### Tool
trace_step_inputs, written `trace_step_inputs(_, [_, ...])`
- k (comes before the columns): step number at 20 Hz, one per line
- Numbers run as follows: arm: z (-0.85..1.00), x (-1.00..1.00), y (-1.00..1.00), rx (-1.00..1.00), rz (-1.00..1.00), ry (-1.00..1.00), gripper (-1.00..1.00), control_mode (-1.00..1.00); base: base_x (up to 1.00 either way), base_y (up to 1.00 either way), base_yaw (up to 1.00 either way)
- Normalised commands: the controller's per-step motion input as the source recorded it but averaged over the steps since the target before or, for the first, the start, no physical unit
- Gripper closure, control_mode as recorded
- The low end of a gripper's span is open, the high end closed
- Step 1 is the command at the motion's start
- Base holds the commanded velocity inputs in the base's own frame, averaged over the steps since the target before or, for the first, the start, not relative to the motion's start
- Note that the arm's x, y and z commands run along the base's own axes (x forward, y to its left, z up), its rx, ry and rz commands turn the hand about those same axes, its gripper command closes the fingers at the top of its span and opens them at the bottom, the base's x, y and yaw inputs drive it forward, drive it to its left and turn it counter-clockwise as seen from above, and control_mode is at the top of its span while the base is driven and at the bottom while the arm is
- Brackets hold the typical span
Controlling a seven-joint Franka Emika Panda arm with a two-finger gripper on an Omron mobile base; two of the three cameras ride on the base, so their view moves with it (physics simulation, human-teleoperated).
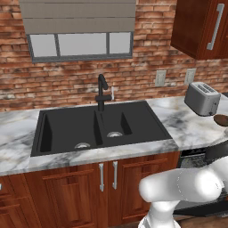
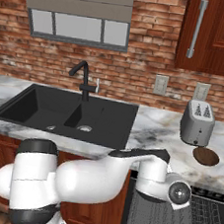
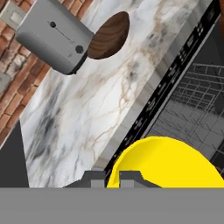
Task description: Pick up the cup and bowl from the counter, place them in the dishwasher, and close the dishwasher door.
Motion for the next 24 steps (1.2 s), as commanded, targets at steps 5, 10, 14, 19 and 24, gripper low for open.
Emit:
trace_step_inputs(5, [-0.38,0.0,0.0,0.0,0.0,0.0,1.0,-1.0,0.0,0.0,0.0])
trace_step_inputs(10, [-0.42,0.0,0.0,0.0,0.0,0.0,1.0,-1.0,0.0,0.0,0.0])
trace_step_inputs(14, [-0.37,0.0,0.0,0.0,0.0,0.0,1.0,-1.0,0.0,0.0,0.0])
trace_step_inputs(19, [-0.38,0.0,0.0,0.0,0.0,0.0,1.0,-1.0,0.0,0.0,0.0])
trace_step_inputs(24, [-0.33,0.0,-0.07,0.0,0.0,0.0,1.0,-1.0,0.0,0.0,0.0])
